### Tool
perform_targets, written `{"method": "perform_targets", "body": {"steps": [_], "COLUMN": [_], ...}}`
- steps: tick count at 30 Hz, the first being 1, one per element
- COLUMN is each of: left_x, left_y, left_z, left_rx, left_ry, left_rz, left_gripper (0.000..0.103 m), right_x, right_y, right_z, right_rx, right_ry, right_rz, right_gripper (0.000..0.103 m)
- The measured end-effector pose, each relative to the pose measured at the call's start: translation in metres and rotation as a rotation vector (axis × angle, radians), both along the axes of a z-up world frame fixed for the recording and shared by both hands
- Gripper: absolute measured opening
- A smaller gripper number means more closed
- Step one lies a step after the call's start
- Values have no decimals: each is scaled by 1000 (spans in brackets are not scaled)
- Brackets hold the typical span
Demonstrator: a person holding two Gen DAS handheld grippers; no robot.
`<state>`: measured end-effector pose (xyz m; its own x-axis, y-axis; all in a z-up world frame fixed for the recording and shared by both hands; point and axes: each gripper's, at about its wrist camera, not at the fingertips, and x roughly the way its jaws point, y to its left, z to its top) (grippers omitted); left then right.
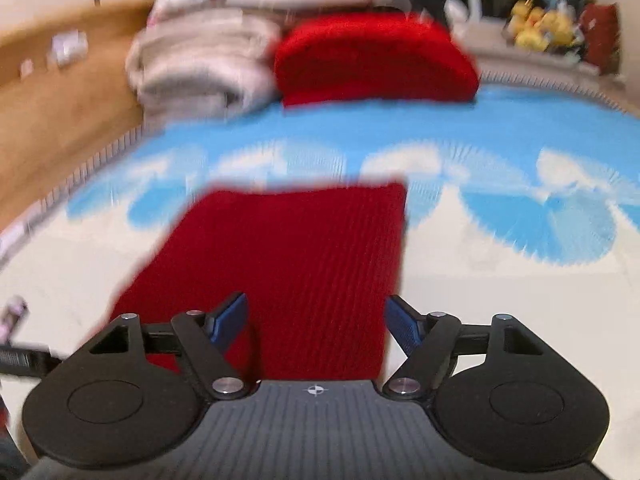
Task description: Fold small clothes
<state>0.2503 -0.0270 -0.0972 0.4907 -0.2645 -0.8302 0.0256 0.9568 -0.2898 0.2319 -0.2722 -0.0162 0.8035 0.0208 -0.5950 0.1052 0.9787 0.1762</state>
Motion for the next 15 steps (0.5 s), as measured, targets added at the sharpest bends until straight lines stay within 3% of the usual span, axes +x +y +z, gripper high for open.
{"method": "perform_targets", "body": {"steps": [2,7,15], "left_x": [-6,-18,-23], "left_y": [0,5,-5], "left_z": [4,4,-4], "left_rx": [-10,-63,-3], "left_ry": [-17,32,62], "left_rz": [-8,13,36], "left_gripper": [103,103,103], "right_x": [-6,-10,-18], "right_y": [-9,-17,-13], "right_z": [7,-1,3], "right_rx": [23,50,19], "right_ry": [-27,26,30], "right_rz": [-18,-39,-35], "right_gripper": [86,86,87]}}
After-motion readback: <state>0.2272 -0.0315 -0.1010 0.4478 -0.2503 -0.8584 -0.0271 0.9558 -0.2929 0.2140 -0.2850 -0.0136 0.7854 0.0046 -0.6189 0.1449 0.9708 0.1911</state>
